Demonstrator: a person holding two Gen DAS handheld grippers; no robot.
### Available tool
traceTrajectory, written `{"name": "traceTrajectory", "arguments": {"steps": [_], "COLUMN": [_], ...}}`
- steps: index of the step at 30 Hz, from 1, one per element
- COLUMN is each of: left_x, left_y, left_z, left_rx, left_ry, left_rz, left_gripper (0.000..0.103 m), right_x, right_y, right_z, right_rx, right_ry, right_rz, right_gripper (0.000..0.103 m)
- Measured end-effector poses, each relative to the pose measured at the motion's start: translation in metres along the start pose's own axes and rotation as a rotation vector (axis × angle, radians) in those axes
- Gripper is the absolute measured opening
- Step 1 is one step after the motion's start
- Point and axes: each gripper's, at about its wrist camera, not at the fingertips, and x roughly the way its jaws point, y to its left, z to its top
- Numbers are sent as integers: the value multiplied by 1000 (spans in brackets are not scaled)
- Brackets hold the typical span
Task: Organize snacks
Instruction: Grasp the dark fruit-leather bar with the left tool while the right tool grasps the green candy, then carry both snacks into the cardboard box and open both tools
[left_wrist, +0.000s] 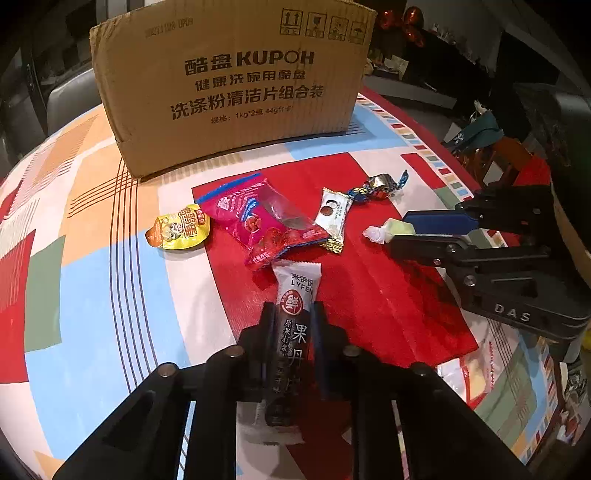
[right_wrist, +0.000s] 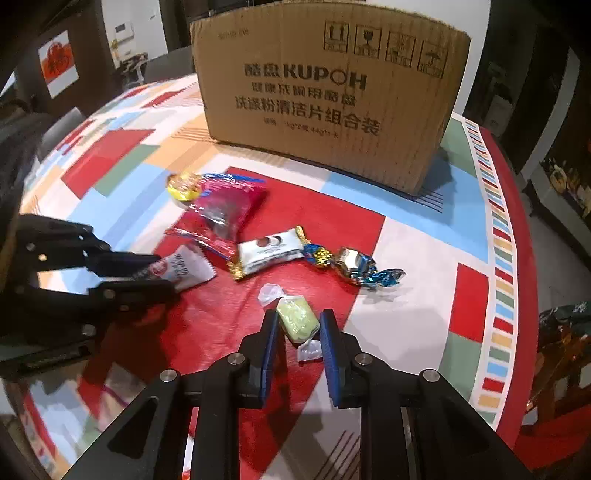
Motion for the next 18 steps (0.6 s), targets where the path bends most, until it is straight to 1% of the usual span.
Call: {"name": "traceTrajectory", "arguments": {"steps": [4, 9, 18], "left_x": [-6, -24, -54], "left_y": [-4, -9, -11], "left_z": [-1, -3, 13], "left_rx": [5, 6, 0], "left_ry": [-12, -47, -126], "left_rz": [-13, -22, -23], "left_gripper": [18, 18, 18], "right_x": [-14, -31, -58], "right_y": [6, 13, 16], "right_z": [1, 2, 7], "right_rx": [9, 10, 33], "right_ry": [-23, -50, -108], "right_rz": [10, 10, 10], "right_gripper": [24, 24, 24]}}
